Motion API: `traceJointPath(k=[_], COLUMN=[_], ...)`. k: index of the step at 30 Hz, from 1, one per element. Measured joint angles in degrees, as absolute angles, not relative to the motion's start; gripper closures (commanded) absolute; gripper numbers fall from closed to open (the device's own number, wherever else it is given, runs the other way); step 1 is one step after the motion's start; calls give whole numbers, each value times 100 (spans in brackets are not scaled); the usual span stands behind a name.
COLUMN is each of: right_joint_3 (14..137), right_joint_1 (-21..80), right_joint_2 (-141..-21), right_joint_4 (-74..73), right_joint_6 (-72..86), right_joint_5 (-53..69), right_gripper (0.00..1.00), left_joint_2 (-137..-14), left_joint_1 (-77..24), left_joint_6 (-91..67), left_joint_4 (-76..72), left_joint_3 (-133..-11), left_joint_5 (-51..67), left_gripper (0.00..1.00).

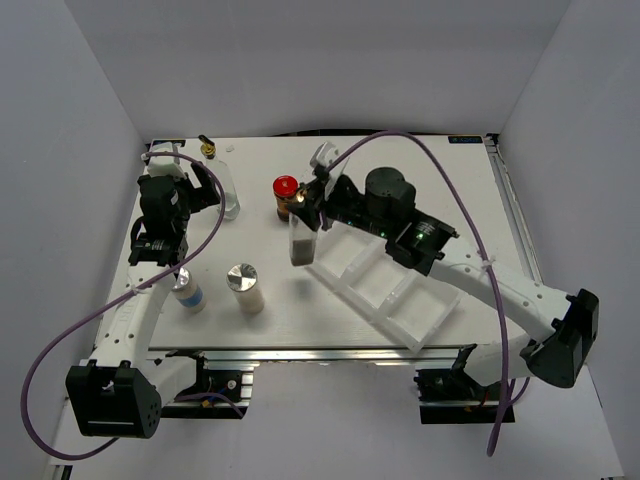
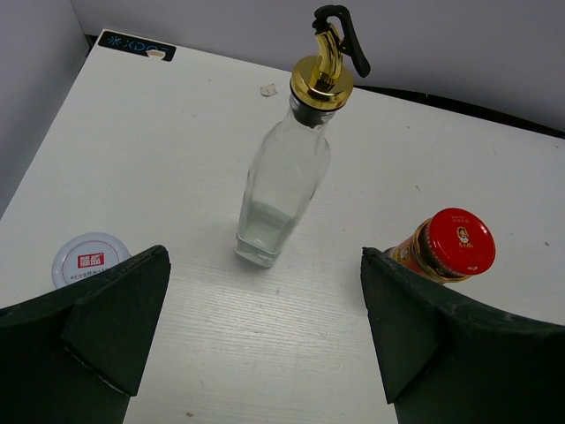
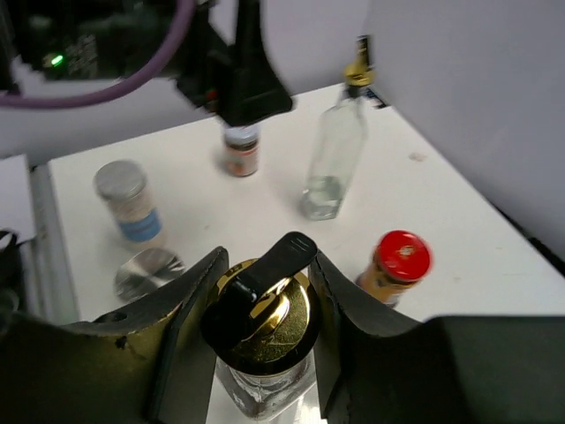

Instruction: Organize the condiment bottles

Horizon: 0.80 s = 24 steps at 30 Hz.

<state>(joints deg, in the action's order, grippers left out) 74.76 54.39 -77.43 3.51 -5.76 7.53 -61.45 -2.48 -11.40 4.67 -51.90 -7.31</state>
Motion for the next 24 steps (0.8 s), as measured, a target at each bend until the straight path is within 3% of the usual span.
traceJointPath(k=[14, 24], right_joint_3=[7808, 7338], right_joint_1=[3988, 3634], right_joint_2=[-8226, -8342], right_joint_4=[84, 290], right_joint_6=[-421, -148], right_joint_5=[574, 351], right_gripper=[100, 100], left_joint_2=[-6490, -7177], left_joint_1=[-248, -248], left_joint_6=[-1138, -1118], left_joint_4=[414, 211], left_joint_3=[-5190, -5568], left_joint_5=[-735, -642], left_gripper=[2, 2])
